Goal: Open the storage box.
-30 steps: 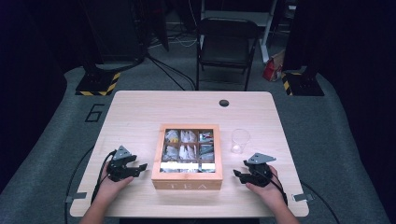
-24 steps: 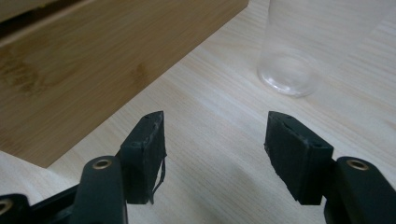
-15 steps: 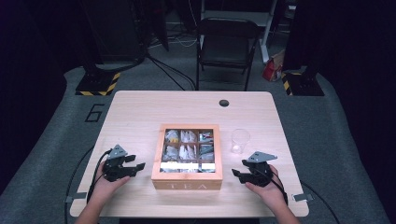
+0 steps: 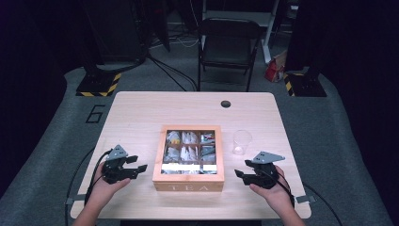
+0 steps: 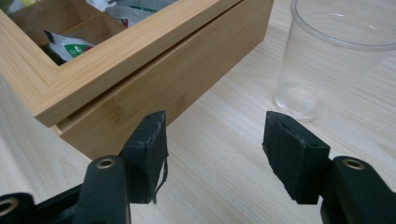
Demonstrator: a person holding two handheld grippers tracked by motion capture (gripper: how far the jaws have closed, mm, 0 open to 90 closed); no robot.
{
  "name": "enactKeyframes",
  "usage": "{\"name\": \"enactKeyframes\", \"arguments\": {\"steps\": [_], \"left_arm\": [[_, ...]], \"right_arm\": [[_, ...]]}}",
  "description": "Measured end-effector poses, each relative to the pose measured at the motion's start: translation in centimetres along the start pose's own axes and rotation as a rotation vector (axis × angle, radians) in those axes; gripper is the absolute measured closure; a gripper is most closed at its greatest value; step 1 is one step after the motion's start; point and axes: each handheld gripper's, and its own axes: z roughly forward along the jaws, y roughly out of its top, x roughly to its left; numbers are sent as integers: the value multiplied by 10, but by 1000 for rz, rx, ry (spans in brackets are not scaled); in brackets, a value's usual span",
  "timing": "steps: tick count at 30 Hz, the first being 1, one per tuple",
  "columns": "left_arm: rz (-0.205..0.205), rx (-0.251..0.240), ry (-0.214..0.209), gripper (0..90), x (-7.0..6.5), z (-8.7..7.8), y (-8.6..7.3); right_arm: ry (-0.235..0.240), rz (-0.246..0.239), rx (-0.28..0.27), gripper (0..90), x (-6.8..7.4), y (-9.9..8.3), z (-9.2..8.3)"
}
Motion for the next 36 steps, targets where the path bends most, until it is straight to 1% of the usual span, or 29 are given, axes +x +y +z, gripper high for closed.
{"name": "enactKeyframes", "arguments": {"steps": [1, 3, 4, 5, 8, 10, 12, 13, 14, 15, 16, 18, 19, 20, 22, 26, 28, 29, 31, 32, 33, 35, 36], "left_arm": [[9, 0, -3, 387, -1, -2, 1], [13, -8, -9, 385, -3, -6, 4], [18, -12, -6, 379, -4, -8, 5], [21, -18, -2, 377, -5, -9, 6], [29, -13, -13, 377, -8, -13, 7], [32, -23, -15, 376, -12, -15, 7], [36, -21, -20, 375, -13, -17, 7], [40, -32, -20, 375, -15, -18, 6], [42, -27, -27, 375, -16, -20, 6], [40, -31, -27, 375, -18, -21, 5], [39, -33, -28, 375, -19, -22, 4], [42, -32, -31, 375, -21, -25, 3], [42, -33, -32, 376, -22, -26, 3], [42, -27, -41, 384, -23, -27, 2], [48, -32, -48, 397, -25, -29, 0], [51, -43, -59, 412, -30, -29, -4], [58, -61, -52, 426, -34, -28, -6], [56, -60, -57, 431, -36, -28, -7], [59, -61, -59, 439, -37, -28, -8], [65, -58, -64, 445, -39, -27, -10], [62, -55, -70, 446, -40, -26, -11], [72, -58, -69, 450, -41, -24, -13], [81, -48, -79, 456, -42, -24, -14]], "right_arm": [[11, -2, -2, 406, 1, 1, -1], [13, -6, -7, 410, 3, 2, -3], [14, -17, -10, 413, 3, 3, -4], [16, -11, -9, 418, 5, 4, -5], [23, -30, -15, 423, 8, 6, -8], [33, -27, -19, 426, 12, 6, -9], [39, -29, -17, 427, 14, 7, -10], [48, -37, -22, 434, 17, 7, -10], [53, -35, -18, 438, 20, 7, -11], [54, -48, -19, 443, 21, 7, -11], [63, -42, -19, 446, 24, 7, -11], [74, -58, -20, 453, 26, 7, -12], [77, -52, -22, 454, 28, 7, -13], [80, -58, -30, 455, 30, 8, -13], [84, -61, -30, 457, 33, 8, -14], [97, -69, -42, 478, 37, 8, -15], [100, -70, -42, 484, 39, 7, -15], [104, -67, -41, 488, 40, 7, -15], [105, -78, -42, 499, 41, 6, -14], [106, -74, -40, 502, 42, 6, -14], [108, -80, -41, 504, 42, 5, -14], [110, -69, -45, 509, 43, 3, -14], [111, -67, -47, 512, 43, 1, -13]]}}
